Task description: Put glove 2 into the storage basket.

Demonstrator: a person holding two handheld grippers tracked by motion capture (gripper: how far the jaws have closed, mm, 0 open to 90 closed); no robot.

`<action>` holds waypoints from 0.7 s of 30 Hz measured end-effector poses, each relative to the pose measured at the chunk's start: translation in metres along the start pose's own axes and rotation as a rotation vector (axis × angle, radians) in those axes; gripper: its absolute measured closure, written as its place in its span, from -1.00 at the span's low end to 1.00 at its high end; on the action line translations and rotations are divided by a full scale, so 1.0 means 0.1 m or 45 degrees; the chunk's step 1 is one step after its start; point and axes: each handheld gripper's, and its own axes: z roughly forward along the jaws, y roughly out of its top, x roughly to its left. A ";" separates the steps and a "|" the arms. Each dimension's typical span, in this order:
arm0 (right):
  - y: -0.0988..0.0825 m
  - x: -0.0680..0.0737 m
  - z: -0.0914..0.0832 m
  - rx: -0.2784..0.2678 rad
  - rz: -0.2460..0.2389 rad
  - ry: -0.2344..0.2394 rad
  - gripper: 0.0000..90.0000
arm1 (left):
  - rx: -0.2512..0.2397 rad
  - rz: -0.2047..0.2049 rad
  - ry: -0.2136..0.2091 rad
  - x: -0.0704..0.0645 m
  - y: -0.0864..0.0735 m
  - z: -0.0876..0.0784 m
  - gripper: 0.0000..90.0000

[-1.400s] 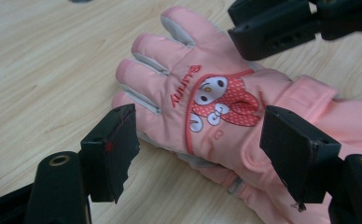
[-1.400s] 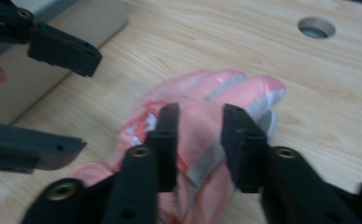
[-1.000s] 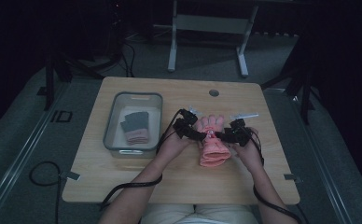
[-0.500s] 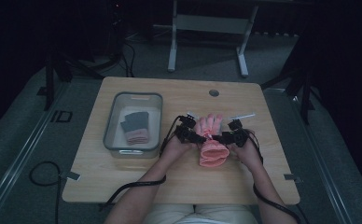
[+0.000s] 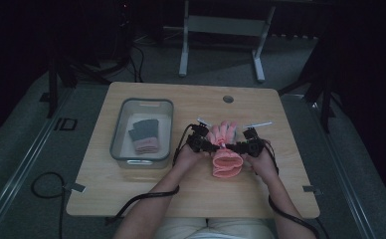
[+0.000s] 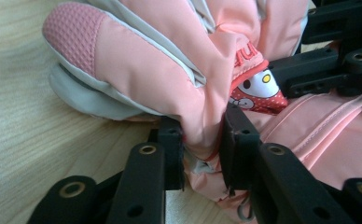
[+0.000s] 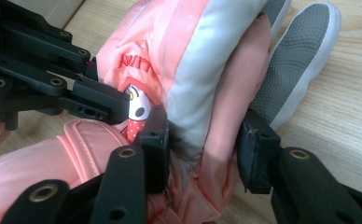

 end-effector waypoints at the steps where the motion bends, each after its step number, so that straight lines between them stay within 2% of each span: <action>1: 0.00 0.00 -0.01 -0.001 -0.003 -0.001 0.35 | -0.002 -0.004 -0.002 -0.01 0.01 -0.01 0.64; 5: -0.01 -0.03 -0.03 -0.013 0.023 0.028 0.37 | -0.008 0.007 -0.004 -0.06 0.05 -0.05 0.68; 9: -0.04 -0.04 -0.10 -0.041 0.027 0.047 0.41 | 0.007 0.078 -0.003 -0.17 0.12 -0.12 0.71; 14: -0.05 -0.05 -0.20 -0.095 0.040 0.100 0.44 | -0.021 0.134 -0.014 -0.30 0.22 -0.26 0.72; 21: 0.08 0.05 -0.42 -0.168 0.000 0.097 0.44 | -0.078 0.201 0.001 -0.48 0.38 -0.52 0.72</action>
